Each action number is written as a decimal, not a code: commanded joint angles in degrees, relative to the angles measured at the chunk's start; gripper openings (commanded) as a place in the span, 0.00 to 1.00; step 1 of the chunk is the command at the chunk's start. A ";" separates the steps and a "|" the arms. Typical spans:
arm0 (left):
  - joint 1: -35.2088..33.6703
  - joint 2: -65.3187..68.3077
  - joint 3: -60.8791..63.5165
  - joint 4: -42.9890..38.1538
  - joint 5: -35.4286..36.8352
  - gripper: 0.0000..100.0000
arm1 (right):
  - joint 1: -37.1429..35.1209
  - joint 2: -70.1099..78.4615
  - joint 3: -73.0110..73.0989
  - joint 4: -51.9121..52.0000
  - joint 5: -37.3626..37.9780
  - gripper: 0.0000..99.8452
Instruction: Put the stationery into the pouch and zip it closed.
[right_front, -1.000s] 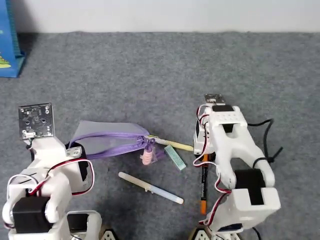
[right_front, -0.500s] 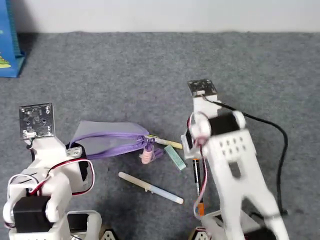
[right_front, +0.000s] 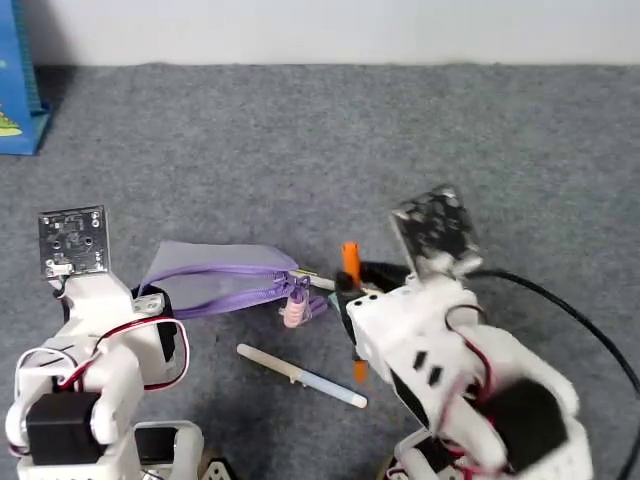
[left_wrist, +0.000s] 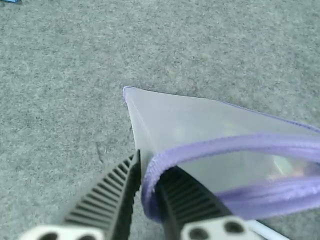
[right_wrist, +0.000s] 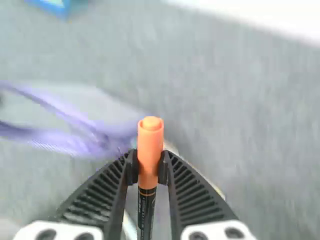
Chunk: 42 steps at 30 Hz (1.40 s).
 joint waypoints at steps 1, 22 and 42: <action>0.18 1.41 -4.79 0.26 -0.09 0.01 | -1.89 -4.44 -3.16 -9.19 -0.26 0.01; 0.18 18.81 -9.01 0.44 -0.18 0.01 | -11.30 0.66 7.21 -49.36 -3.52 0.01; -0.09 18.90 -9.01 0.09 -0.18 0.01 | -18.24 -1.10 17.05 -43.03 -3.52 0.26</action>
